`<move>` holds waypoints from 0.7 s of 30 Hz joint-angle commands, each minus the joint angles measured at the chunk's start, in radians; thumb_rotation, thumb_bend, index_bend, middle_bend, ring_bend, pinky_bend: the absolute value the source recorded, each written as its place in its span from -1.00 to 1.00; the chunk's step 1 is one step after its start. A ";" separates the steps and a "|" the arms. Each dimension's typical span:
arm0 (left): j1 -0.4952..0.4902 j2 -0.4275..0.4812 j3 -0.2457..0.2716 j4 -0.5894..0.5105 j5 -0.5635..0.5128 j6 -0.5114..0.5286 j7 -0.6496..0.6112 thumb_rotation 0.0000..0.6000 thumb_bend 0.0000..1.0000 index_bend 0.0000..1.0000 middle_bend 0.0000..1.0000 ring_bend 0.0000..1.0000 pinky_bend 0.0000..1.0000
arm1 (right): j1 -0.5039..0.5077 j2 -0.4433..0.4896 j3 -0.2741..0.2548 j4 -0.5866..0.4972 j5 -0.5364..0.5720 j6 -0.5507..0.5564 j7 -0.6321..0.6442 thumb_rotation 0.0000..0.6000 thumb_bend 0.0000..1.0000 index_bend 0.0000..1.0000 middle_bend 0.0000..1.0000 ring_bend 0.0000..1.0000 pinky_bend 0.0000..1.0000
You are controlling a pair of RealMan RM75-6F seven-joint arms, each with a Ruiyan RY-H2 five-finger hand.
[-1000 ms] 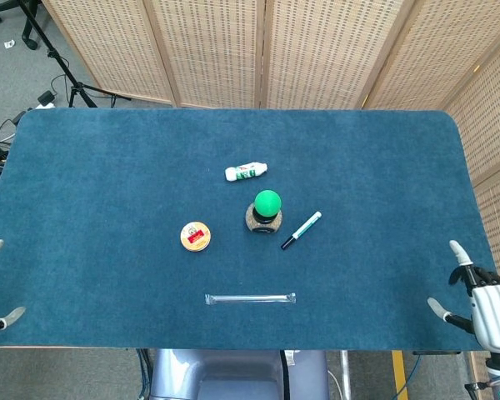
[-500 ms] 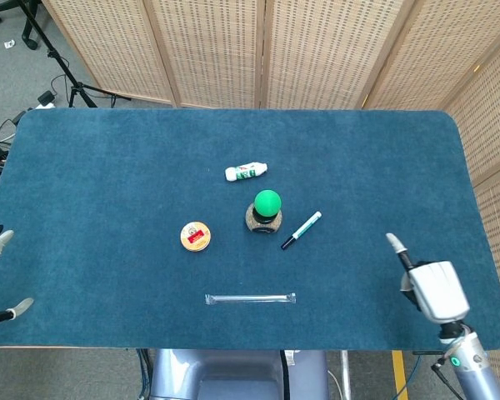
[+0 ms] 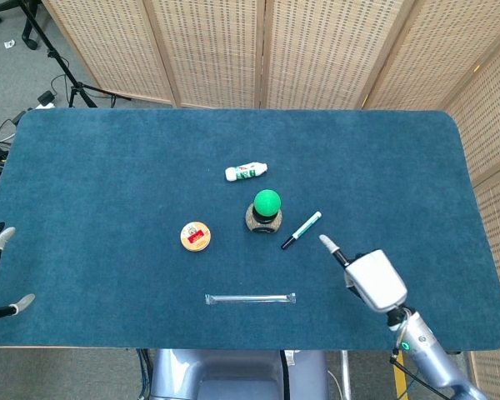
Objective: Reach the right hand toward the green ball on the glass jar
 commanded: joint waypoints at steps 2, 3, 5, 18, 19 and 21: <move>-0.003 -0.005 -0.002 -0.001 -0.009 -0.005 0.009 1.00 -0.95 -1.00 -1.00 -1.00 -1.00 | 0.094 -0.011 0.067 -0.045 0.120 -0.143 -0.125 1.00 1.00 -1.00 0.75 0.71 1.00; -0.003 -0.005 -0.002 -0.001 -0.010 -0.005 0.010 1.00 -0.95 -1.00 -1.00 -1.00 -1.00 | 0.099 -0.011 0.071 -0.048 0.130 -0.150 -0.140 1.00 1.00 -1.00 0.75 0.71 1.00; -0.004 -0.006 -0.003 -0.001 -0.013 -0.007 0.012 1.00 -0.95 -1.00 -1.00 -1.00 -1.00 | 0.111 -0.013 0.081 -0.060 0.158 -0.165 -0.173 1.00 1.00 -1.00 0.75 0.71 1.00; -0.013 -0.010 -0.004 0.000 -0.030 -0.029 0.017 1.00 -0.95 -1.00 -1.00 -1.00 -1.00 | 0.213 -0.038 0.138 -0.144 0.373 -0.258 -0.367 1.00 1.00 -1.00 0.75 0.71 1.00; -0.013 -0.009 -0.004 0.001 -0.031 -0.031 0.015 1.00 -0.95 -1.00 -1.00 -1.00 -1.00 | 0.225 -0.040 0.141 -0.144 0.397 -0.266 -0.390 1.00 1.00 -1.00 0.75 0.71 1.00; -0.015 -0.007 -0.004 0.003 -0.035 -0.035 0.012 1.00 -0.95 -1.00 -1.00 -1.00 -1.00 | 0.248 -0.045 0.146 -0.140 0.448 -0.280 -0.436 1.00 1.00 -1.00 0.75 0.71 1.00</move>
